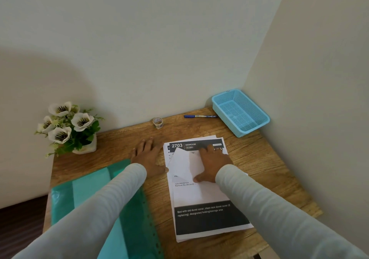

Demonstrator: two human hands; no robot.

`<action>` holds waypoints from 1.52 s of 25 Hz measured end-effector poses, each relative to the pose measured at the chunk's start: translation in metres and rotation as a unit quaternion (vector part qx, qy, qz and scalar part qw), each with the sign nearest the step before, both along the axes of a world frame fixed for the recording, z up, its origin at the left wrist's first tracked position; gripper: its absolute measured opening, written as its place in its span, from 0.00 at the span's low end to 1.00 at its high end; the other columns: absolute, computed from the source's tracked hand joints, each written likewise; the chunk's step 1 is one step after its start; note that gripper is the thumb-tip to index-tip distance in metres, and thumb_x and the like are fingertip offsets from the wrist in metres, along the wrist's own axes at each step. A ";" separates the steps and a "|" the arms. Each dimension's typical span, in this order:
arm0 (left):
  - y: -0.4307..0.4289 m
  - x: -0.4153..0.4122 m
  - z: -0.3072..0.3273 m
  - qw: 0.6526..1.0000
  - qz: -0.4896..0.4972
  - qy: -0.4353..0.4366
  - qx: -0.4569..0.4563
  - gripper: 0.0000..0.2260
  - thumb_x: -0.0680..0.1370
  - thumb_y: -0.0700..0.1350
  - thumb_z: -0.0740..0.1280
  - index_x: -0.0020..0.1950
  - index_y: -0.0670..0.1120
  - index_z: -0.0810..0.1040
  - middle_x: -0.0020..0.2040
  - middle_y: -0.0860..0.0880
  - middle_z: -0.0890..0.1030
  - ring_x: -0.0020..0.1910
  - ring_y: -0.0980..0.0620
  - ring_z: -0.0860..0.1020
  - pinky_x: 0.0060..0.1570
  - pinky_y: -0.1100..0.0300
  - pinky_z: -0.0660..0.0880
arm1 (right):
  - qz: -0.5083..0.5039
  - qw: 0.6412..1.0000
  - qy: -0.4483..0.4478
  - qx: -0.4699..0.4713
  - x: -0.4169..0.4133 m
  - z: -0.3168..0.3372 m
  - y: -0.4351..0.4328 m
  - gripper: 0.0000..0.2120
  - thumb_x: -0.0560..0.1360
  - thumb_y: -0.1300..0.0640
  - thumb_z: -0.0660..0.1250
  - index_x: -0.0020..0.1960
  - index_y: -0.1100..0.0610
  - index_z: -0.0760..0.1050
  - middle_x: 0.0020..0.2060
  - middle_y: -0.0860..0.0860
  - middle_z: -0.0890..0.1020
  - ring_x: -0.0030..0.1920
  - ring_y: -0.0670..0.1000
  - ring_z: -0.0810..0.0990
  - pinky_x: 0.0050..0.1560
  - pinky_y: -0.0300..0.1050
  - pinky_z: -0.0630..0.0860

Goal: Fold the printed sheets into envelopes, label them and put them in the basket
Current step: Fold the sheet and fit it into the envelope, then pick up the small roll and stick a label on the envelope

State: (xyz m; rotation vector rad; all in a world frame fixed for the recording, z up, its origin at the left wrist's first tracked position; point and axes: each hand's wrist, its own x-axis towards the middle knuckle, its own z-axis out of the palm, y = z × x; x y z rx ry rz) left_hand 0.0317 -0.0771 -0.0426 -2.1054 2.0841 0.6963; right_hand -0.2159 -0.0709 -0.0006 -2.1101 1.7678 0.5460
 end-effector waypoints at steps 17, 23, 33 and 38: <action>0.021 -0.016 0.038 0.921 0.110 0.367 -0.074 0.15 0.77 0.42 0.74 0.60 0.58 0.80 0.55 0.56 0.84 0.57 0.52 0.82 0.50 0.60 0.82 | 0.005 0.971 -0.223 -0.083 -0.024 0.040 -0.002 0.11 0.81 0.59 0.64 0.60 0.48 0.79 0.56 0.47 0.83 0.56 0.51 0.80 0.60 0.50 0.77; 0.028 0.007 0.037 0.915 0.201 0.341 -0.076 0.10 0.78 0.40 0.73 0.51 0.55 0.80 0.53 0.51 0.83 0.52 0.48 0.81 0.48 0.51 0.84 | -0.015 0.961 -0.229 -0.157 -0.033 0.031 -0.001 0.14 0.80 0.54 0.68 0.64 0.47 0.76 0.64 0.47 0.78 0.63 0.54 0.76 0.65 0.52 0.73; 0.039 0.020 0.021 0.977 0.124 0.099 -0.144 0.09 0.77 0.47 0.74 0.55 0.56 0.79 0.57 0.55 0.79 0.52 0.51 0.79 0.55 0.58 0.80 | -0.036 0.982 -0.139 -0.119 -0.052 -0.011 0.016 0.19 0.81 0.52 0.65 0.72 0.48 0.74 0.72 0.49 0.73 0.70 0.55 0.73 0.68 0.50 0.73; 0.030 0.020 0.019 0.979 0.114 0.113 -0.129 0.08 0.78 0.45 0.74 0.44 0.56 0.78 0.50 0.54 0.81 0.47 0.53 0.78 0.48 0.63 0.77 | -0.015 0.981 -0.129 -0.141 -0.053 -0.014 0.015 0.17 0.82 0.50 0.64 0.69 0.48 0.77 0.69 0.48 0.76 0.66 0.54 0.75 0.64 0.48 0.75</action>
